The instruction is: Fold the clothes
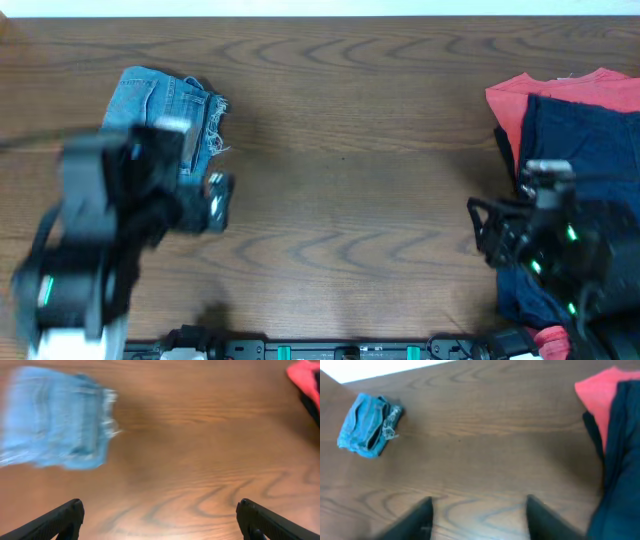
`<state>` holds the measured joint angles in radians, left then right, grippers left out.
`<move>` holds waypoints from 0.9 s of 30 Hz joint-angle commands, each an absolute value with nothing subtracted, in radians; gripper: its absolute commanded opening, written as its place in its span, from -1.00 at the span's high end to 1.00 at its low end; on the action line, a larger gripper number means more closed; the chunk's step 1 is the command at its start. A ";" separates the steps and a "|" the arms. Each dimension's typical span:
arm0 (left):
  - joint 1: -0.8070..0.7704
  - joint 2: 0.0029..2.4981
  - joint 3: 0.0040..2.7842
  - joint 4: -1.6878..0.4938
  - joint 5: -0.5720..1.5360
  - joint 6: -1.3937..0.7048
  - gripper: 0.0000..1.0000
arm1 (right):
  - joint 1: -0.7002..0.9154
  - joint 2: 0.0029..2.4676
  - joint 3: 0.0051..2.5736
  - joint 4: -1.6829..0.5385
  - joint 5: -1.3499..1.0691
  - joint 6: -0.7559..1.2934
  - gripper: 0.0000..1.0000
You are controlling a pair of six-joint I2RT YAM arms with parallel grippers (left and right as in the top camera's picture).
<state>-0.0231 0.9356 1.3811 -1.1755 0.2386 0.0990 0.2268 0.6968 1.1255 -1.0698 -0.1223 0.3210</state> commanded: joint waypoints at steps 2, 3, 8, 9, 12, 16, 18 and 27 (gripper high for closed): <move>-0.026 0.796 1.393 -1.224 0.092 0.021 -0.96 | 0.238 0.632 1.143 -1.083 -0.139 0.310 -0.99; -0.026 0.773 1.393 -1.234 0.092 0.021 -0.96 | 0.238 0.622 1.143 -1.087 -0.139 0.310 -0.99; -0.026 0.701 1.393 -1.241 0.093 0.021 -0.96 | 0.238 0.614 1.142 -1.106 -0.139 0.310 -0.99; -0.026 0.694 1.393 -1.244 0.093 0.021 -0.96 | 0.238 0.614 1.142 -1.113 -0.139 0.310 -0.98; -0.026 0.690 1.393 -1.256 0.093 0.021 -0.95 | 0.238 0.614 1.142 -1.131 -0.139 0.310 -0.99; -0.026 0.691 1.393 -1.257 0.093 0.021 -0.96 | 0.238 0.614 1.142 -1.161 -0.140 0.322 -0.99; -0.026 0.691 1.393 -1.257 0.093 0.021 -0.96 | 0.238 0.614 1.142 -1.166 -0.147 0.348 -0.99; -0.026 0.691 1.393 -1.257 0.093 0.021 -0.96 | 0.237 0.614 1.142 -1.240 -0.124 0.328 -0.98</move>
<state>-0.0227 0.6945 1.3884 -1.2549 0.1040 0.0257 0.2268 0.6132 1.1278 -1.2278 -0.1402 0.3321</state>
